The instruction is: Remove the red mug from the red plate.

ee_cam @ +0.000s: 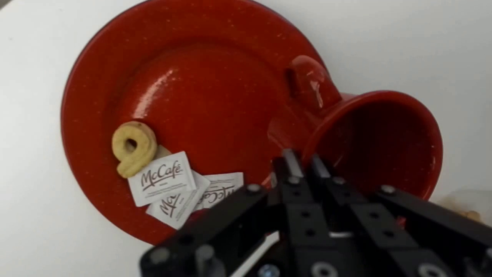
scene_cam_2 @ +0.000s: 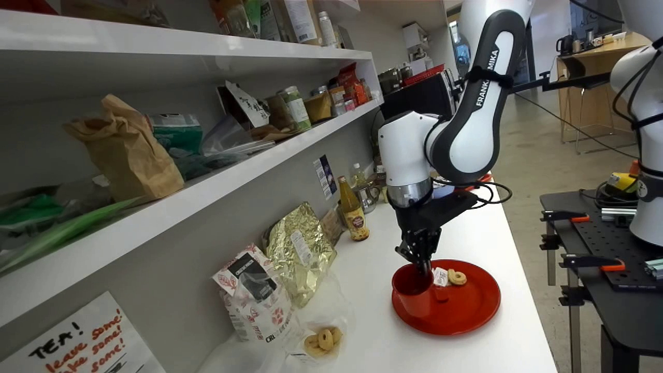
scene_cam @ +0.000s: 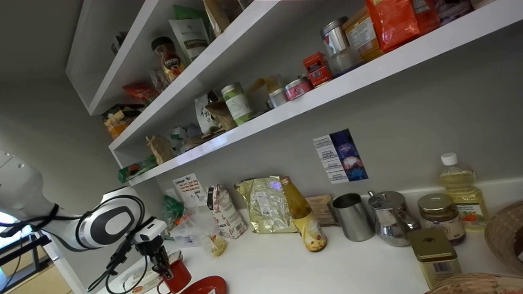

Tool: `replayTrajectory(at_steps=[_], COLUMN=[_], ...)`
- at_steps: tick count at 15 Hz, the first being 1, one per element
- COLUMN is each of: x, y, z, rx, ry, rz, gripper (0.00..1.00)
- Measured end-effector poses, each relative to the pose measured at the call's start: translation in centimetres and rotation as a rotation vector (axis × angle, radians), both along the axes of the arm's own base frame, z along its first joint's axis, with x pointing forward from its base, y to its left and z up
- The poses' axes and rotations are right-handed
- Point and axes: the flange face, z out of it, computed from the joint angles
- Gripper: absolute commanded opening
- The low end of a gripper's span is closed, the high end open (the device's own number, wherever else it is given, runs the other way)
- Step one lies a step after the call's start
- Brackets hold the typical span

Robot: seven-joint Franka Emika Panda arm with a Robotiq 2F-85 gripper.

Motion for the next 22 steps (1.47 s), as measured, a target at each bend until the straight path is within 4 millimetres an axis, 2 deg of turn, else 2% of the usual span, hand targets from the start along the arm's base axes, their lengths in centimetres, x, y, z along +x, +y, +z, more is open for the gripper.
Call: replayTrajectory(at_steps=[7,12,16,22], x=[-0.7,-1.6,-2.3,-2.6], y=[7.1,11.3,12.6,11.9], z=[2.2,1.2,-1.7,-6.1], rx=[0.051,0.079,0.093,0.099], ry=[-0.035,-0.015,0.023,0.078], rz=[-0.029,-0.091,-0.127,-0.192], gripper=[0.02,0.02,0.02,0.02])
